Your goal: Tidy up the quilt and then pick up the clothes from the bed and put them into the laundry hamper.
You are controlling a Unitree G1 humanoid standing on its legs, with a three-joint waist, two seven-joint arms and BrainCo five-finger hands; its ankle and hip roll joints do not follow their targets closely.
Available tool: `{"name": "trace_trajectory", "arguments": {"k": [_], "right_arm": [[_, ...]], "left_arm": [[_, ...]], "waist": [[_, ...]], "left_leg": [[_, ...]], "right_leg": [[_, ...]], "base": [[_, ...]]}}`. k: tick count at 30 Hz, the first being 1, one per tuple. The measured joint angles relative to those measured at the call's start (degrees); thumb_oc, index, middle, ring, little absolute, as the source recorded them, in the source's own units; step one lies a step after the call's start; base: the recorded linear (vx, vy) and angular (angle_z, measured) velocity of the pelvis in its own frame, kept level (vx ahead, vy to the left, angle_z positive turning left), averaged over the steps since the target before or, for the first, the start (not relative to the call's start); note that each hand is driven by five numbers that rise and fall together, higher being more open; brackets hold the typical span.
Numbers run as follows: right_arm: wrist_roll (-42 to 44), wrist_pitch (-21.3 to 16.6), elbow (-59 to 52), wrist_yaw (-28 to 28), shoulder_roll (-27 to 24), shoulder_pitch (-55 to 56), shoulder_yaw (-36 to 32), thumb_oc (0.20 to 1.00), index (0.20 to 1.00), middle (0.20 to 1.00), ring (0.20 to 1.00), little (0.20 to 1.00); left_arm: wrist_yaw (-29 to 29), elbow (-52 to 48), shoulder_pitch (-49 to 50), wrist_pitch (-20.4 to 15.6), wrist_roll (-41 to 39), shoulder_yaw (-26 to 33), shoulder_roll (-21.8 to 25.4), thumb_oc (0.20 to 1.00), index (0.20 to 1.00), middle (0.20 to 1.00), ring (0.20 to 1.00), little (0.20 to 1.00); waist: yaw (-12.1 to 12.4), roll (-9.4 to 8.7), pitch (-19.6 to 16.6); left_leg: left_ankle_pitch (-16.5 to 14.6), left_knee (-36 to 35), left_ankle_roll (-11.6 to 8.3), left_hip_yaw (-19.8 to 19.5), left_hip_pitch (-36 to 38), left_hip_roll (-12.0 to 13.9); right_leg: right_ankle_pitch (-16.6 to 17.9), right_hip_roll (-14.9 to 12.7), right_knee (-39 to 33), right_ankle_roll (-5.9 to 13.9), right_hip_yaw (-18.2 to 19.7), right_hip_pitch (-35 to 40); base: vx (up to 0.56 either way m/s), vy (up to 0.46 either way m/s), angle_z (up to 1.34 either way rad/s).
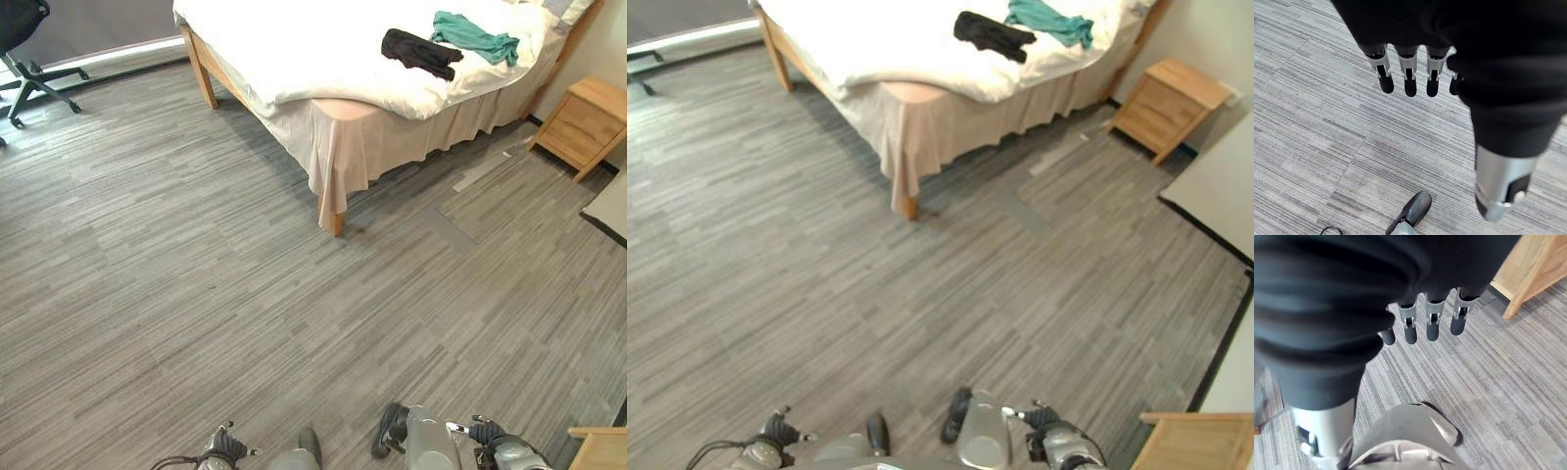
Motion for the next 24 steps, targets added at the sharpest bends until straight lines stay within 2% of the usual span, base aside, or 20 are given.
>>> {"name": "trace_trajectory", "arguments": {"k": [1,3,5,7,8,9,10,11,12,13,14,15,16,17,19,20,21,22,23,24], "right_arm": [[0.75,-0.37,0.27,-0.06,0.23,0.31,-1.39,1.0,1.0,1.0,1.0,1.0],[1.36,-0.2,0.42,-0.05,-0.07,1.67,-3.04,1.0,1.0,1.0,1.0,1.0],[1.52,-0.55,0.82,0.24,-0.19,3.84,-3.36,1.0,1.0,1.0,1.0,1.0],[1.78,0.16,1.27,0.45,0.1,5.76,-2.88,1.0,1.0,1.0,1.0,1.0],[1.81,0.23,2.88,0.48,0.22,5.77,-2.46,1.0,1.0,1.0,1.0,1.0],[1.77,0.18,5.08,0.58,0.74,5.82,-3.85,1.0,1.0,1.0,1.0,1.0],[1.74,0.69,4.26,0.47,0.37,6.6,-1.82,1.0,1.0,1.0,1.0,1.0],[1.74,0.56,4.17,0.43,0.09,6.22,-1.82,1.0,1.0,1.0,1.0,1.0],[1.75,0.32,3.48,0.36,-0.41,5.66,-0.68,1.0,1.0,1.0,1.0,1.0],[1.77,0.53,2.17,0.04,-0.7,5.2,-0.09,1.0,1.0,1.0,1.0,1.0],[1.79,0.43,1.64,-0.16,-1.22,4.02,0.13,1.0,1.0,1.0,1.0,1.0],[1.77,1.43,3.0,-0.43,-0.02,-0.45,-0.11,1.0,1.0,1.0,1.0,1.0],[1.77,1.44,3.11,-0.87,0.4,-2.05,0.33,1.0,1.0,1.0,1.0,1.0],[1.78,0.82,2.54,-1.44,0.45,-3.71,1.83,1.0,1.0,1.0,1.0,1.0],[1.8,-0.46,1.74,-1.99,-0.29,-4.35,2.61,1.0,1.0,1.0,1.0,1.0],[1.81,-0.49,2.57,-2.02,-0.6,-4.3,3.82,1.0,1.0,1.0,1.0,1.0],[1.82,-0.15,2.56,-2.1,-0.85,-3.13,3.82,1.0,1.0,1.0,1.0,1.0],[1.82,-0.2,2.57,-2.03,-0.74,-1.77,3.95,1.0,1.0,1.0,1.0,1.0],[1.75,-0.41,2.51,-2.05,0.59,-0.31,4.18,1.0,1.0,1.0,1.0,1.0],[1.74,-0.35,2.56,-2.01,2.36,-0.07,4.33,1.0,1.0,1.0,1.0,1.0]], "left_arm": [[-0.17,-0.04,-0.26,0.06,1.23,0.14,-0.22,1.0,1.0,1.0,1.0,1.0],[-0.11,0.17,0.18,-0.03,2.44,-0.19,-0.17,1.0,1.0,1.0,1.0,1.0],[-0.09,0.36,2.46,0.1,4.13,-0.28,0.01,1.0,1.0,1.0,1.0,1.0],[-0.31,1.68,5.36,0.15,4.54,-0.17,-0.07,1.0,1.0,1.0,1.0,1.0],[-0.26,1.81,6.26,0.35,4.45,-0.51,-0.29,1.0,1.0,1.0,1.0,1.0],[-0.23,2.33,6.19,-0.18,4.48,-1.09,-0.14,1.0,1.0,1.0,1.0,1.0],[-0.32,2.44,7.3,-0.29,4.35,0.22,-0.89,1.0,1.0,1.0,1.0,1.0],[-0.3,1.95,8.48,-0.25,4.25,1.93,-1.5,1.0,1.0,1.0,1.0,1.0],[-0.26,1.72,7.98,-0.38,4.15,2.17,-1.88,1.0,1.0,1.0,1.0,1.0],[-0.12,1.57,8.4,-0.24,3.73,2.61,-2.3,1.0,1.0,1.0,1.0,1.0],[-0.04,1.21,7.14,-0.14,3.36,2.81,-2.43,1.0,1.0,1.0,1.0,1.0],[0.74,0.56,3.01,-0.4,3.18,2.65,-1.44,1.0,1.0,1.0,1.0,1.0],[1.18,0.07,1.85,-0.52,3.02,2.36,-0.49,1.0,1.0,1.0,1.0,1.0],[1.49,-1.21,1.2,-0.55,1.81,2.23,0.24,1.0,1.0,1.0,1.0,1.0],[1.5,-1.01,1.8,-0.49,1.19,1.89,-0.24,1.0,1.0,1.0,1.0,1.0],[1.58,-0.88,2.0,-0.69,1.13,1.89,-0.43,1.0,1.0,1.0,1.0,1.0],[1.62,-0.79,1.51,-0.67,1.16,1.93,-0.43,1.0,1.0,1.0,1.0,1.0],[1.73,-0.56,2.12,-0.43,1.16,1.92,-0.16,1.0,1.0,1.0,1.0,1.0],[1.65,0.36,3.48,0.11,1.16,3.04,0.83,1.0,1.0,1.0,1.0,1.0],[1.59,1.12,4.35,0.45,1.12,3.67,1.54,1.0,1.0,1.0,1.0,1.0]], "waist": [[-0.98,-0.13,-0.22],[-1.28,1.23,-0.35],[-2.71,2.63,-1.94],[-2.99,4.71,-5.07],[-3.43,5.03,-5.75],[-4.02,4.66,-5.87],[-2.98,4.71,-7.84],[-2.14,5.02,-7.69],[-0.9,5.0,-7.58],[-0.02,4.85,-7.53],[0.08,4.22,-6.9],[2.07,0.05,-3.86],[3.66,-2.76,-2.4],[5.8,-4.22,-1.77],[6.01,-2.06,-1.53],[5.93,-1.59,-2.27],[5.81,-0.17,-2.38],[6.84,-0.31,-2.62],[7.0,-1.9,-3.13],[7.02,-3.17,-3.42]], "left_leg": [[-0.99,0.1,-0.66,-0.03,-0.03,-0.9],[-1.5,0.39,-1.38,0.15,2.2,-0.4],[-4.93,0.43,-2.83,0.18,5.16,1.14],[-7.71,1.09,-6.53,1.0,9.62,4.26],[-9.75,7.81,-8.65,0.78,8.92,6.79],[-11.54,18.2,-10.4,0.48,5.53,9.45],[-9.05,28.65,-12.49,-1.49,2.87,12.59],[-5.65,39.42,-12.1,-4.96,-1.93,14.98],[0.05,49.41,-12.68,-8.36,-6.78,16.53],[1.94,54.95,-14.15,-11.76,-11.46,16.32],[2.09,60.53,-13.0,-14.49,-17.3,15.18],[-0.95,65.11,-9.27,-14.34,-27.0,10.62],[-1.59,59.14,-9.06,-11.76,-28.93,8.78],[-1.74,39.18,-8.85,-7.61,-29.67,8.69],[3.53,19.57,-8.37,-5.1,-30.06,8.74],[5.65,5.85,-8.68,-2.18,-28.31,7.93],[5.92,3.1,-9.03,-0.44,-28.54,7.63],[5.93,5.37,-8.77,0.19,-28.7,7.2],[8.01,11.74,-2.46,0.57,-27.59,5.62],[8.79,13.06,-2.0,1.38,-25.91,5.9]], "right_leg": [[0.5,-0.88,-11.65,0.14,-0.46,-0.19],[1.37,-1.2,-19.8,0.39,-0.42,-0.09],[1.76,-1.22,-16.03,-0.38,-0.33,-0.6],[1.86,2.06,-10.21,-0.85,-0.84,1.12],[3.8,3.69,-7.88,-4.16,-0.08,2.25],[4.91,4.98,-7.52,-5.39,0.35,3.78],[8.09,8.49,-9.58,-9.86,0.95,6.65],[6.7,10.64,-8.95,-11.89,1.39,7.73],[6.11,12.19,-9.73,-13.63,3.18,8.63],[5.33,13.5,-11.35,-14.55,4.69,9.97],[4.45,13.84,-12.79,-14.93,5.55,11.3],[4.19,11.64,-15.86,-14.74,7.17,14.6],[4.76,10.84,-17.96,-13.97,8.73,16.8],[3.64,10.9,-21.01,-12.0,9.94,20.26],[0.61,12.49,-21.05,-10.84,8.29,24.09],[-1.22,13.28,-21.04,-9.88,7.93,26.16],[-2.7,13.98,-21.01,-8.9,7.59,28.99],[-4.06,13.95,-21.0,-7.45,7.92,31.36],[-7.09,12.73,-18.52,-4.81,8.64,35.15],[-8.03,10.46,-10.32,-4.05,6.97,33.04]], "base": [[0.55,-0.146,0.38],[0.67,-0.109,0.15],[0.67,-0.083,-0.07],[0.5,-0.202,-0.11],[0.56,-0.316,0.0],[0.34,-0.287,-0.18],[0.47,-0.359,-0.44],[0.46,-0.282,-0.9],[0.42,-0.129,-0.97],[0.45,-0.033,-0.76],[0.63,0.117,-0.43],[0.68,0.193,-0.3],[0.73,0.279,-0.87],[0.58,0.249,-0.79],[0.5,0.122,-0.21],[0.42,0.052,0.13],[0.4,0.113,-0.08],[0.57,0.171,-0.29],[0.53,0.172,-0.42],[0.45,0.211,-0.57]]}}
